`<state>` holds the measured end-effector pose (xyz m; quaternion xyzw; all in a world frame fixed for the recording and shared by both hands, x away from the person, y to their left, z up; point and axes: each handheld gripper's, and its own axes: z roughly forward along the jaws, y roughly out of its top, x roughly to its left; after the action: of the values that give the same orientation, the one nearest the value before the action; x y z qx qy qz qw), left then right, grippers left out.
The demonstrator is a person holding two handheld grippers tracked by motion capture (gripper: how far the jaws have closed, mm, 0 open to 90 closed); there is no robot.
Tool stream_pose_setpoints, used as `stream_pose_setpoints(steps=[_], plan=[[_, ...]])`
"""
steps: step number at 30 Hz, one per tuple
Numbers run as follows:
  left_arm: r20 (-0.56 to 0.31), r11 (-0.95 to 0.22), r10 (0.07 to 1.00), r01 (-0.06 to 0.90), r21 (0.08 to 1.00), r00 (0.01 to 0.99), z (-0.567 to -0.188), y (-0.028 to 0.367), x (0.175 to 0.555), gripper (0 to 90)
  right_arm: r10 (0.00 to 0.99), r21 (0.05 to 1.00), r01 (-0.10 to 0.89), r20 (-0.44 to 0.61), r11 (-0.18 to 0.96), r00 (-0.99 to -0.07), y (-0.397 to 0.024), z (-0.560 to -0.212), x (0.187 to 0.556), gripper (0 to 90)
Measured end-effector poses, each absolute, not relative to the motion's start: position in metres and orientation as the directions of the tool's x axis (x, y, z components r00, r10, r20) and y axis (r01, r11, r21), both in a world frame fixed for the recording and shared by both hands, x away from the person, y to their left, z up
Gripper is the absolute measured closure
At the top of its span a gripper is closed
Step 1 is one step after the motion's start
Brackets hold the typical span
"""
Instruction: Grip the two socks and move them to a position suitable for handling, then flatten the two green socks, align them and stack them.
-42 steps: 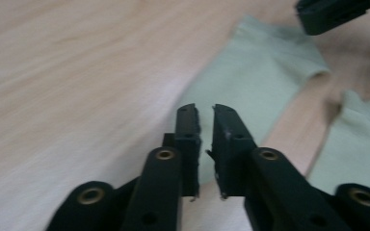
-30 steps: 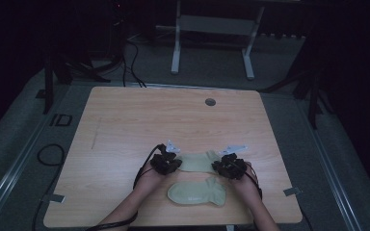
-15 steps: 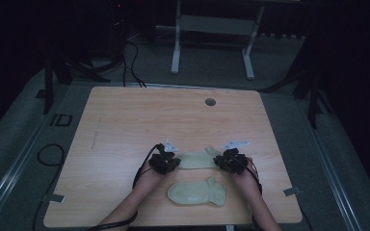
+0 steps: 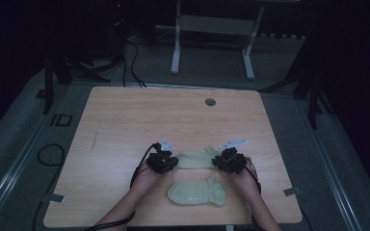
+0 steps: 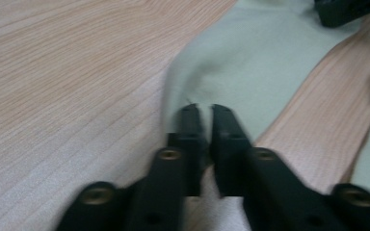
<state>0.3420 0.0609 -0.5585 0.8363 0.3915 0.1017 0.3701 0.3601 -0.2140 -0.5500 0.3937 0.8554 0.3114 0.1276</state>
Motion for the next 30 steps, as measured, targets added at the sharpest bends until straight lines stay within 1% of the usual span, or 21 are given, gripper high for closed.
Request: stream_pose_setpoints(steps=[2, 3, 4, 7, 11, 13, 16, 18, 22, 30], plan=[[-0.107, -0.421, 0.733, 0.571, 0.705, 0.672, -0.556, 0.061, 0.339, 67.9, 0.753, 0.641, 0.591, 0.029, 0.491, -0.657, -0.213, -0.547, 0.358, 70.4], [-0.100, -0.425, 0.731, 0.566, 0.707, 0.674, -0.554, 0.061, 0.339, 64.6, 0.750, 0.646, 0.583, 0.024, 0.493, -0.661, -0.212, -0.546, 0.357, 68.8], [-0.106, -0.418, 0.730, 0.564, 0.712, 0.676, -0.553, 0.061, 0.338, 61.7, 0.749, 0.647, 0.580, 0.021, 0.495, -0.662, -0.212, -0.545, 0.357, 66.7], [-0.145, -0.393, 0.720, 0.571, 0.721, 0.679, -0.548, 0.061, 0.335, 56.5, 0.747, 0.657, 0.574, 0.024, 0.489, -0.664, -0.210, -0.540, 0.355, 63.2], [-0.151, -0.402, 0.703, 0.563, 0.722, 0.695, -0.542, 0.061, 0.328, 53.7, 0.732, 0.669, 0.561, 0.037, 0.488, -0.681, -0.209, -0.534, 0.352, 55.1], [-0.157, -0.402, 0.702, 0.568, 0.718, 0.695, -0.540, 0.062, 0.325, 52.9, 0.722, 0.674, 0.556, 0.049, 0.486, -0.690, -0.209, -0.533, 0.349, 52.2], [-0.178, -0.391, 0.703, 0.583, 0.712, 0.689, -0.536, 0.064, 0.320, 48.1, 0.714, 0.681, 0.552, 0.061, 0.480, -0.697, -0.210, -0.531, 0.344, 50.0], [-0.176, -0.402, 0.691, 0.574, 0.713, 0.701, -0.531, 0.064, 0.315, 45.0, 0.710, 0.685, 0.542, 0.052, 0.486, -0.702, -0.211, -0.528, 0.340, 49.3], [-0.168, -0.412, 0.675, 0.556, 0.721, 0.719, -0.522, 0.064, 0.302, 42.3, 0.702, 0.695, 0.526, 0.044, 0.489, -0.711, -0.216, -0.520, 0.330, 49.2], [-0.186, -0.399, 0.674, 0.564, 0.723, 0.715, -0.520, 0.072, 0.280, 42.3, 0.677, 0.701, 0.510, 0.053, 0.498, -0.734, -0.224, -0.508, 0.307, 49.7]])
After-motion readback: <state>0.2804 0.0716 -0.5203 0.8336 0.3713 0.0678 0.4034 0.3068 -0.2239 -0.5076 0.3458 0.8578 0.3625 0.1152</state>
